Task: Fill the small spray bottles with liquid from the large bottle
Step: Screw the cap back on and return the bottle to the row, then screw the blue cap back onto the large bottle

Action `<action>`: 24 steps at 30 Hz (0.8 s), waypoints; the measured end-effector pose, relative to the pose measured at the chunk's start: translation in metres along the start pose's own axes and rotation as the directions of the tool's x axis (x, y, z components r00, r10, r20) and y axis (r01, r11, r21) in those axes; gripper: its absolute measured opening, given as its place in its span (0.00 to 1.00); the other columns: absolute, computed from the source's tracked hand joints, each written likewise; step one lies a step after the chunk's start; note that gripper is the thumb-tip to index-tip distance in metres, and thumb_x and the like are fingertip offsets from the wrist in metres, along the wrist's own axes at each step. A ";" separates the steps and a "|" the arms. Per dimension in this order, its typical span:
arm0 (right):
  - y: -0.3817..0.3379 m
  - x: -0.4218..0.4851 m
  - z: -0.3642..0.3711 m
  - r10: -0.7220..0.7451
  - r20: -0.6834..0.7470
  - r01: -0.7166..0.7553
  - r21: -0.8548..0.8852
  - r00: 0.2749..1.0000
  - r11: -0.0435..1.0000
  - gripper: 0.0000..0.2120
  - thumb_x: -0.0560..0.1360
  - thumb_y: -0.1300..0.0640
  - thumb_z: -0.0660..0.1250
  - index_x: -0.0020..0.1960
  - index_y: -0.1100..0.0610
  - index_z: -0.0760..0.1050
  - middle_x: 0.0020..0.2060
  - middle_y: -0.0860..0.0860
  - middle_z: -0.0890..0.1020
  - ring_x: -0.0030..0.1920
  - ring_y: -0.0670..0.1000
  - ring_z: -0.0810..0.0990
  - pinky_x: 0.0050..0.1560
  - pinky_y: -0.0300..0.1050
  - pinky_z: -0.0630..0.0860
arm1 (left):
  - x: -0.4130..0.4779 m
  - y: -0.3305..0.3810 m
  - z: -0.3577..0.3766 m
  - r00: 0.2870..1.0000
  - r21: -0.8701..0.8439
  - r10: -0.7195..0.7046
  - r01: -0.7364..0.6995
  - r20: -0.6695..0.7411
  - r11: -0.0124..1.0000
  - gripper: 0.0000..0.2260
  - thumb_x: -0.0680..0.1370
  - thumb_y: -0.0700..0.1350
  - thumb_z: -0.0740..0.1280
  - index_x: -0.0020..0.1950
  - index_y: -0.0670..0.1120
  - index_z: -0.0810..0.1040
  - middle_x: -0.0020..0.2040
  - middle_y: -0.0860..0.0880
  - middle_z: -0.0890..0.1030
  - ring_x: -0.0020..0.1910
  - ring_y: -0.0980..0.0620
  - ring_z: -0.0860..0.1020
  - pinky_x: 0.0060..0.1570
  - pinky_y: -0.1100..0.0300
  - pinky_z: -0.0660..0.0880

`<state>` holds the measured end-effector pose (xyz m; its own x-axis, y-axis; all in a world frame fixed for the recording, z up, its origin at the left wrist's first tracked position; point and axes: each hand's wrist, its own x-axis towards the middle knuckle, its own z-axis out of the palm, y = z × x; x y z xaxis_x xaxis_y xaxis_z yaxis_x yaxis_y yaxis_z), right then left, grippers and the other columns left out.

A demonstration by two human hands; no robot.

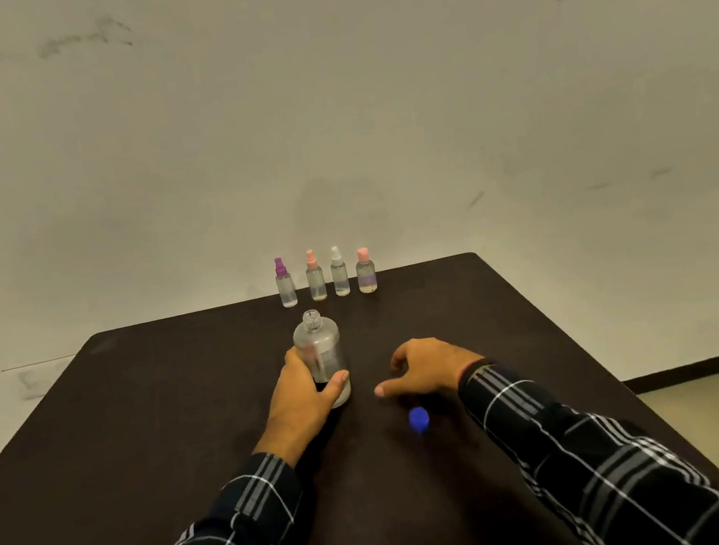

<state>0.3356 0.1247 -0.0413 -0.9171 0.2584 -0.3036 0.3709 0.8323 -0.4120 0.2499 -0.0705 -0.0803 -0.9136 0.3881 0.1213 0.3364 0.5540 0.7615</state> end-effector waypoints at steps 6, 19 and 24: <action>-0.014 -0.038 0.006 0.108 0.013 -0.105 -0.146 0.994 0.984 0.32 0.68 0.45 0.78 0.67 0.55 0.72 0.62 0.53 0.78 0.62 0.55 0.77 0.63 0.53 0.76 | -0.044 0.003 -0.005 1.000 -0.031 0.011 -0.010 0.019 0.999 0.29 0.75 0.54 0.76 0.69 0.46 0.67 0.60 0.52 0.76 0.61 0.51 0.77 0.56 0.60 0.73; -0.025 -0.049 0.021 -0.015 -0.409 0.073 0.126 0.912 0.989 0.17 0.74 0.59 0.74 0.62 0.56 0.78 0.59 0.54 0.81 0.58 0.52 0.79 0.65 0.49 0.75 | -0.070 -0.001 -0.010 0.996 -0.054 0.042 -0.038 0.077 0.998 0.29 0.76 0.51 0.75 0.71 0.44 0.65 0.60 0.53 0.75 0.59 0.55 0.76 0.58 0.61 0.72; -0.057 -0.062 -0.005 -0.251 -0.533 0.450 0.284 0.808 0.846 0.16 0.75 0.61 0.72 0.62 0.54 0.80 0.56 0.48 0.82 0.51 0.41 0.78 0.53 0.30 0.71 | -0.069 -0.004 -0.011 0.995 -0.054 0.058 -0.054 0.079 0.997 0.29 0.76 0.52 0.75 0.70 0.46 0.65 0.60 0.54 0.75 0.59 0.55 0.76 0.57 0.61 0.73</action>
<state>0.3701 0.0637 0.0052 -0.9119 0.2614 0.3164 -0.0576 0.6817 -0.7293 0.3089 -0.1073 -0.0848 -0.8716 0.4765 0.1152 0.3727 0.4915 0.7871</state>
